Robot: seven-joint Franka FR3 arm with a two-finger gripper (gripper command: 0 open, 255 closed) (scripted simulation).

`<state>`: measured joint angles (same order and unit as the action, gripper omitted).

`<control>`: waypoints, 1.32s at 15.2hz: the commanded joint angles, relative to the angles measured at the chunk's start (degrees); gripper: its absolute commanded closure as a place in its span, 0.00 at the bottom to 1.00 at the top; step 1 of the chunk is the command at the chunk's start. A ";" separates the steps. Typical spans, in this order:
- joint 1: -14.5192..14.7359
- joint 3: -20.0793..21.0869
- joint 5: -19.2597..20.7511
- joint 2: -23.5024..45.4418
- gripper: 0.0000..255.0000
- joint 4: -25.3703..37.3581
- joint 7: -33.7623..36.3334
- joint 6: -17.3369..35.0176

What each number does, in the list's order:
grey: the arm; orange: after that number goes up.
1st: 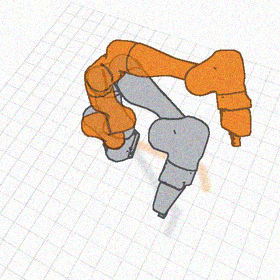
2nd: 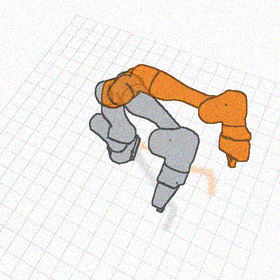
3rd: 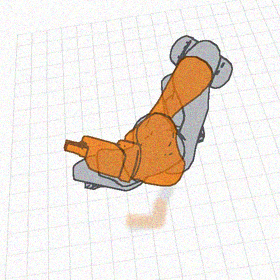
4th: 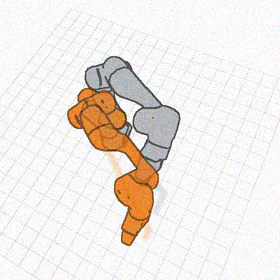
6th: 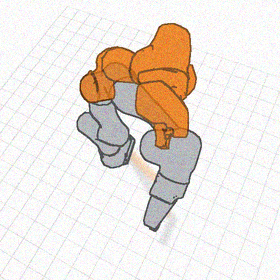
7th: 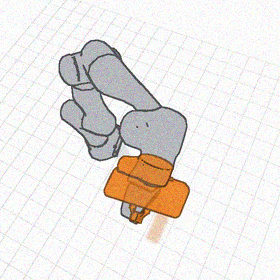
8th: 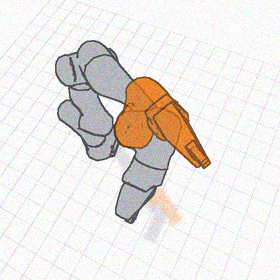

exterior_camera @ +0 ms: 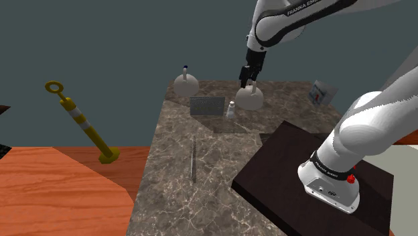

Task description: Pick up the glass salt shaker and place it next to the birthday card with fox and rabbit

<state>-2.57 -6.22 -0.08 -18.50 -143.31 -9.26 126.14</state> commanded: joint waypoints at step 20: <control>-4.08 -1.75 -14.92 41.10 0.00 16.96 -17.88 20.79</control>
<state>-6.53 -8.16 -14.69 21.83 -126.53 -26.91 146.35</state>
